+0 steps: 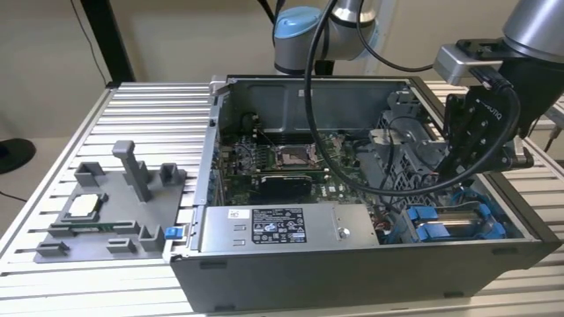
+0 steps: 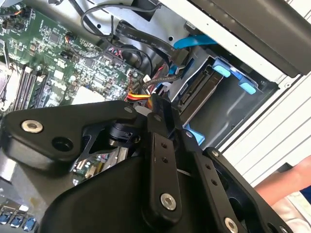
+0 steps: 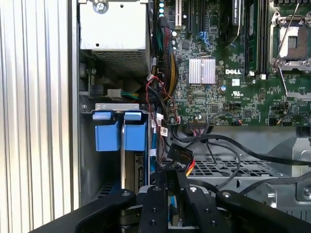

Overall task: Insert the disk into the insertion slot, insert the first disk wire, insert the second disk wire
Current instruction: 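Insert the first disk wire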

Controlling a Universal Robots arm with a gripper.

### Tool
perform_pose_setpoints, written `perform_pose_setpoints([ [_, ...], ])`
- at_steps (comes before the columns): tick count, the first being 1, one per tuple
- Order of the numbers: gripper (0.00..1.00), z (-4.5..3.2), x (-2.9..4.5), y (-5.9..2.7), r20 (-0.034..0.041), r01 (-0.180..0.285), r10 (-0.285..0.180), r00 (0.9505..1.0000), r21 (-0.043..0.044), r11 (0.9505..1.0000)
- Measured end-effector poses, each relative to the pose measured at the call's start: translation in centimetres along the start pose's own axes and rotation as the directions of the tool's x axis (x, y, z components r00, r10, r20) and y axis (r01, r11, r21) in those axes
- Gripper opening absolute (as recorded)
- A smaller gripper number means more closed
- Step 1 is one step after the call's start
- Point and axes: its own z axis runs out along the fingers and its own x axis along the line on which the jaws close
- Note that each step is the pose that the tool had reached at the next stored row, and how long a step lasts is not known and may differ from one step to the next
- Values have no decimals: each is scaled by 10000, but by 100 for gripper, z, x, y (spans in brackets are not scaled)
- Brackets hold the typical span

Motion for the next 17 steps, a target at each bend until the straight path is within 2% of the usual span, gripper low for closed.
perform_pose_setpoints([
  [9,0,-4,46,-110,0,1,-1,10000,-56,10000],
  [17,0,-3,200,-146,-2,0,0,10000,-115,9999],
])
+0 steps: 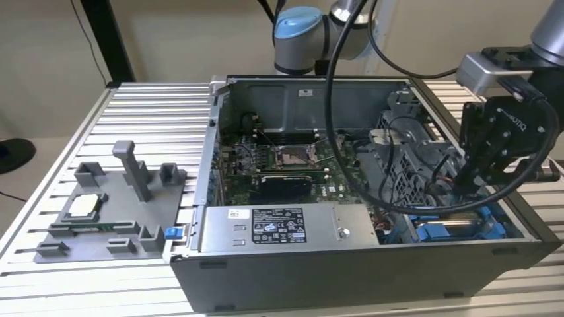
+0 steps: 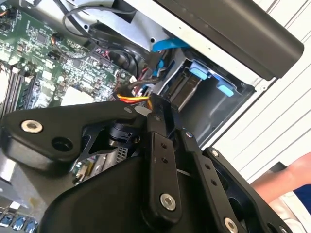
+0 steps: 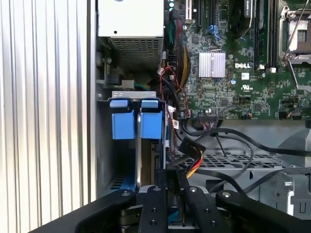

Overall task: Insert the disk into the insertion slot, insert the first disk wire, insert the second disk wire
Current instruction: 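Insert the first disk wire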

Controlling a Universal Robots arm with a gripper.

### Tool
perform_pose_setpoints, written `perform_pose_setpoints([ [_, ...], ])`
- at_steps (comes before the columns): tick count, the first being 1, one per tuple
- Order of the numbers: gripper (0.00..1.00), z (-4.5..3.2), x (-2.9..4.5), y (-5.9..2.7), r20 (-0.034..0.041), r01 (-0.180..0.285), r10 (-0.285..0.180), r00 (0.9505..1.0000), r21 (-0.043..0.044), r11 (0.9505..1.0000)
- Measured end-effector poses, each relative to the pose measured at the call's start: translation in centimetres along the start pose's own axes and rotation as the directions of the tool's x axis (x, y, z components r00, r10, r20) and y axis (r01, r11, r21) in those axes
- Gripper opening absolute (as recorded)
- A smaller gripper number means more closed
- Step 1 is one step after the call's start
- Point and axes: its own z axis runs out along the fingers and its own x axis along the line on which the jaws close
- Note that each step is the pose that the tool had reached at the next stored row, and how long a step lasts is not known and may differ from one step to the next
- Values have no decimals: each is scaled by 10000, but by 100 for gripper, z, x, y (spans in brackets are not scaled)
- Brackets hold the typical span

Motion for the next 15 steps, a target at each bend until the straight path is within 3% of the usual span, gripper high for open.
perform_pose_setpoints([
  [5,0,4,102,-20,-1,-1,1,10000,-41,10000],
  [10,0,36,111,-30,-22,-2,2,10000,-41,10000],
  [12,0,56,111,-34,-62,-3,3,10000,-40,10000],
  [15,0,81,111,-38,-182,-9,9,9998,-36,10000],
])
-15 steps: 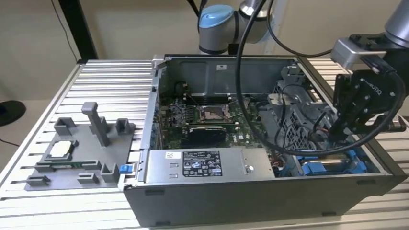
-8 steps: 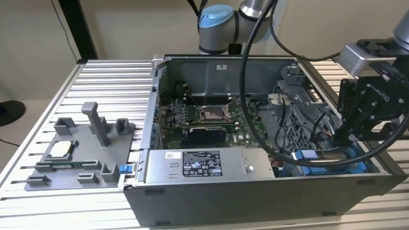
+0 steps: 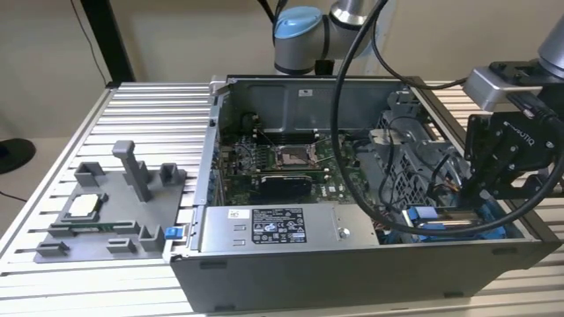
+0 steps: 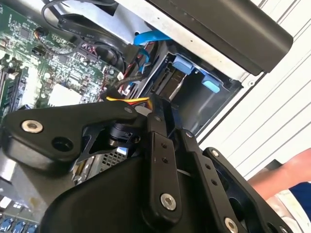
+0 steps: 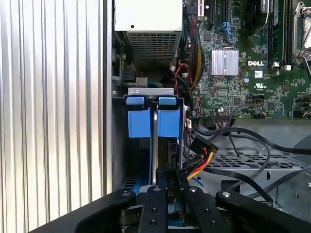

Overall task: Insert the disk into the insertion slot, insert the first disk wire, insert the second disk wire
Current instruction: 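Insert the first disk wire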

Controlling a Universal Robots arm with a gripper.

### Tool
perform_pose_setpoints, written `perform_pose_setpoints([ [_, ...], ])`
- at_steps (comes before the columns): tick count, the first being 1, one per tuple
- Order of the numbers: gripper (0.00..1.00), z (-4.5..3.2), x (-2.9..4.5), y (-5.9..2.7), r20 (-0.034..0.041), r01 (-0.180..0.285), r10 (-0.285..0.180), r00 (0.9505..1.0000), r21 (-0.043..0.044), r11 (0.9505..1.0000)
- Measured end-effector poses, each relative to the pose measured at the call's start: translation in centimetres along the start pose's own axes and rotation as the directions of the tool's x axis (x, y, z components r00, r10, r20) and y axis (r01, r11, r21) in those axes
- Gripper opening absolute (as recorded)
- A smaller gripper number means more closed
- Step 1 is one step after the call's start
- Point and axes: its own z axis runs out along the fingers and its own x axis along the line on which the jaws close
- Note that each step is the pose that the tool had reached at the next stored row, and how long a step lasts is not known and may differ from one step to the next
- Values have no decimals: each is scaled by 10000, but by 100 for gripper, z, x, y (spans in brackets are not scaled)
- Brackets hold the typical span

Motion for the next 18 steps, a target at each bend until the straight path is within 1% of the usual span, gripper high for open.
perform_pose_setpoints([
  [4,0,11,-1,-2,-57,-3,3,10000,1,10000],
  [10,0,11,-4,-3,-59,-3,3,10000,1,10000],
  [15,0,19,-34,-3,-66,-4,4,10000,2,10000],
  [18,0,34,-43,-5,-63,-3,3,10000,20,10000],
])
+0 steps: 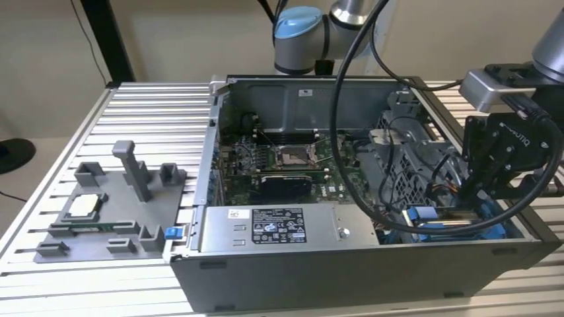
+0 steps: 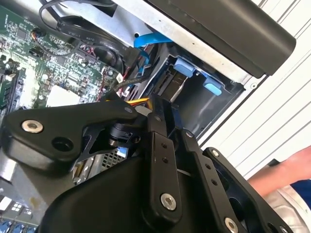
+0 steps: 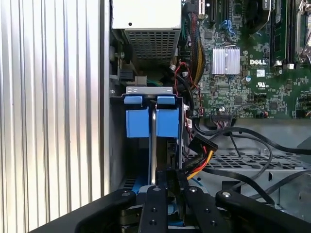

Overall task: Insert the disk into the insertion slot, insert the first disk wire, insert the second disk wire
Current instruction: 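Insert the first disk wire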

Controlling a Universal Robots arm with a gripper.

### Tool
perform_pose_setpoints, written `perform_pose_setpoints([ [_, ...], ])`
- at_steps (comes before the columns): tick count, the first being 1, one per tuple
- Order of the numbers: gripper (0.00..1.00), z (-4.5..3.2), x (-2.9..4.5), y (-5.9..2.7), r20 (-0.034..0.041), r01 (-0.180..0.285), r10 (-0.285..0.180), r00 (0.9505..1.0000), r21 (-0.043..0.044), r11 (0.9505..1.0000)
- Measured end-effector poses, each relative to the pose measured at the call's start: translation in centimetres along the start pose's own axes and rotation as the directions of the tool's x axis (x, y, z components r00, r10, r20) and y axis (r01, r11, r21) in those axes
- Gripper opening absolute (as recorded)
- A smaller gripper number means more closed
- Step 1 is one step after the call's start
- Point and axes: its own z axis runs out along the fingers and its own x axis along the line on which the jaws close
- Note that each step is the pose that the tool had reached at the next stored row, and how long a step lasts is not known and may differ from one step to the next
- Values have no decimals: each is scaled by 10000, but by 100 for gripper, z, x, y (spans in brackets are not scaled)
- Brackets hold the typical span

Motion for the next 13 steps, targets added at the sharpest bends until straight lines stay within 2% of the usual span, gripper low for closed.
perform_pose_setpoints([
  [13,0,43,-23,-57,7,-3,3,10000,129,9999],
])
